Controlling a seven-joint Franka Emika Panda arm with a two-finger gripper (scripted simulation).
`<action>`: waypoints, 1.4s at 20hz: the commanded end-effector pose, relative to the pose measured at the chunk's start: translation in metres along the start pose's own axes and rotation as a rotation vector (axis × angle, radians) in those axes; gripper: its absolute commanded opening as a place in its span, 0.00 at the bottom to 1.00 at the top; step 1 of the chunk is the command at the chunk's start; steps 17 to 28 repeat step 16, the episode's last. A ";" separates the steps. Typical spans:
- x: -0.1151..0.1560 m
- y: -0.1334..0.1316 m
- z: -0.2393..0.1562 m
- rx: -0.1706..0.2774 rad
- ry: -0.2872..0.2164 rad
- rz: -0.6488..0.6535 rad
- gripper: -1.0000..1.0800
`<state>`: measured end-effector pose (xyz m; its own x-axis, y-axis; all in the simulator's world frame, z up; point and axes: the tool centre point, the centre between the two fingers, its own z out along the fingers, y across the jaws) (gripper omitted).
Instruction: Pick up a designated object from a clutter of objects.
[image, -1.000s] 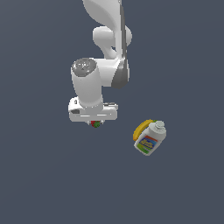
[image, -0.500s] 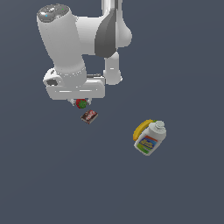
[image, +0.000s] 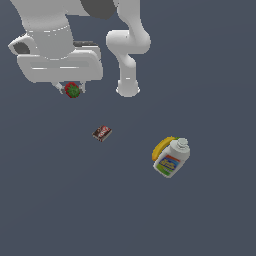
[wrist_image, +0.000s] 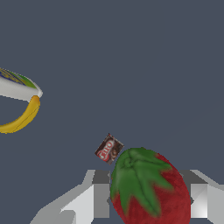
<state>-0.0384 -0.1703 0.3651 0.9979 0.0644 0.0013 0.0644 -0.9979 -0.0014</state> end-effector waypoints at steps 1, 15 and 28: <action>-0.005 0.009 -0.021 0.000 -0.001 -0.001 0.00; -0.013 0.033 -0.076 -0.001 -0.001 -0.001 0.00; -0.013 0.033 -0.076 -0.001 -0.001 -0.001 0.00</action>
